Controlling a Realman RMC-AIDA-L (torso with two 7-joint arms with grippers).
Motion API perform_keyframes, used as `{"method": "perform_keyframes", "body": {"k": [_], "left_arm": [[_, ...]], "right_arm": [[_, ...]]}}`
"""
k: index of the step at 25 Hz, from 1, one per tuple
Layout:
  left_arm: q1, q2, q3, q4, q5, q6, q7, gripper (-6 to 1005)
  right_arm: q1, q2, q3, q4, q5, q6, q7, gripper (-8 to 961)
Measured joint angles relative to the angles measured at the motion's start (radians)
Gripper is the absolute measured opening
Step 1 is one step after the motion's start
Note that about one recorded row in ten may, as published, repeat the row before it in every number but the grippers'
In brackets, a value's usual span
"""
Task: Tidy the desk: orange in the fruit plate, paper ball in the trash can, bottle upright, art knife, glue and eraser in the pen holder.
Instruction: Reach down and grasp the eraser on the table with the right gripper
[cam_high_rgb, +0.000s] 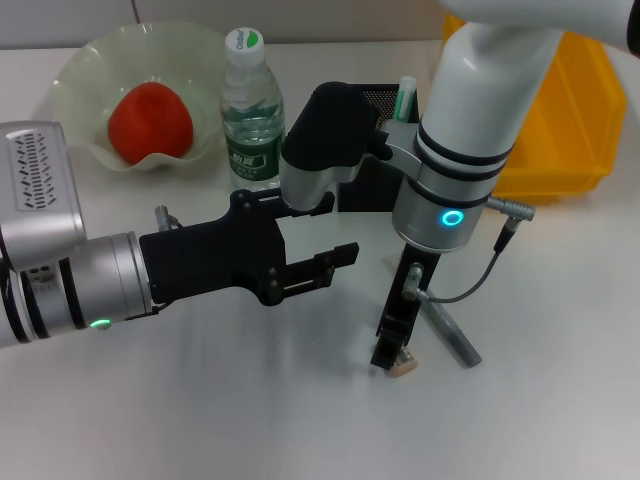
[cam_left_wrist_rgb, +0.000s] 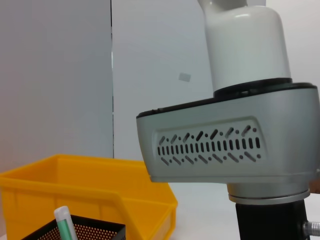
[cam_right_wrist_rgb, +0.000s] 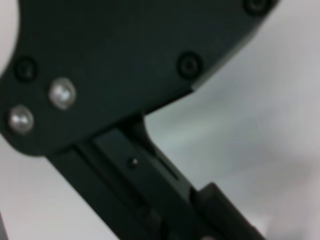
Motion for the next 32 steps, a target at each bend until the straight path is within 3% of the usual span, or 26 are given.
{"method": "perform_keyframes", "body": {"k": [13, 32], "left_arm": [[-0.003, 0.000, -0.001, -0.003, -0.001, 0.000, 0.004, 601], [-0.003, 0.000, -0.001, -0.011, 0.000, 0.000, 0.014, 601]], "right_arm": [[0.000, 0.000, -0.060, 0.001, 0.047, -0.002, 0.002, 492], [-0.002, 0.000, -0.064, 0.000, 0.049, -0.008, 0.024, 428]]}}
